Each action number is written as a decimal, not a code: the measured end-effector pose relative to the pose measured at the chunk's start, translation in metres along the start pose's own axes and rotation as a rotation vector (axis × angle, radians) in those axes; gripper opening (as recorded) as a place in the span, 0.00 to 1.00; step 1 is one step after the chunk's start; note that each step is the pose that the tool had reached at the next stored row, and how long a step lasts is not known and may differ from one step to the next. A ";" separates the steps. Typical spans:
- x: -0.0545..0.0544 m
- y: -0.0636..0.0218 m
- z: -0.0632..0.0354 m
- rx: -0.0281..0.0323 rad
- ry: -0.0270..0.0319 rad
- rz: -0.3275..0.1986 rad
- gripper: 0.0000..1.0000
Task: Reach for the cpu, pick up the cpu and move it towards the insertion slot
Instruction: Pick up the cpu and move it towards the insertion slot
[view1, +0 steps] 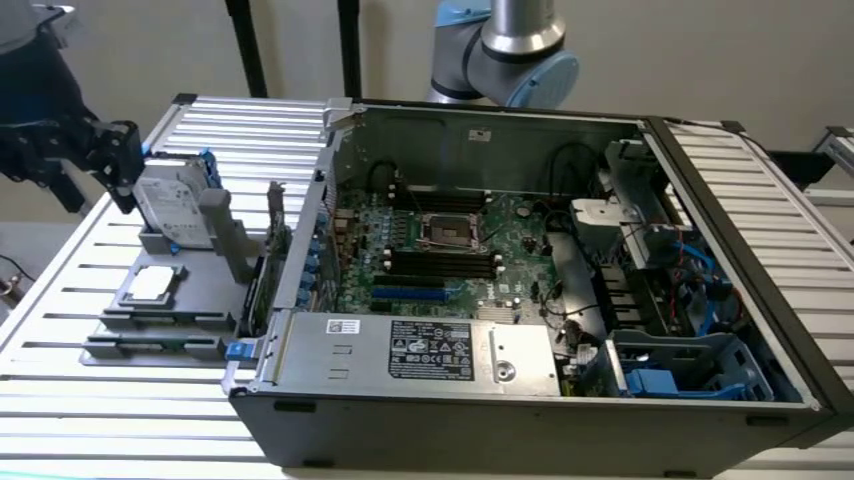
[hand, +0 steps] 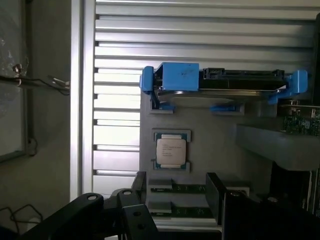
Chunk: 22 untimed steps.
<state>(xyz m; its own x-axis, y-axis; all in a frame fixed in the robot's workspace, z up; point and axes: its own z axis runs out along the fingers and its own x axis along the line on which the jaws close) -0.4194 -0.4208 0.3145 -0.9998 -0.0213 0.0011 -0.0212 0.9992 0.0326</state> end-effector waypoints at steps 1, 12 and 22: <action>0.000 -0.0002 0.0018 -0.0001 -0.0001 0.000 0.60; 0.000 -0.0026 0.0217 0.0001 0.0000 0.000 0.60; 0.000 -0.0047 0.0398 0.0000 -0.0001 0.000 0.67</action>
<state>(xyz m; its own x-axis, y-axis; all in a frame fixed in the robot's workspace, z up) -0.4194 -0.4242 0.2745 -0.9998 -0.0212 0.0011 -0.0212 0.9992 0.0326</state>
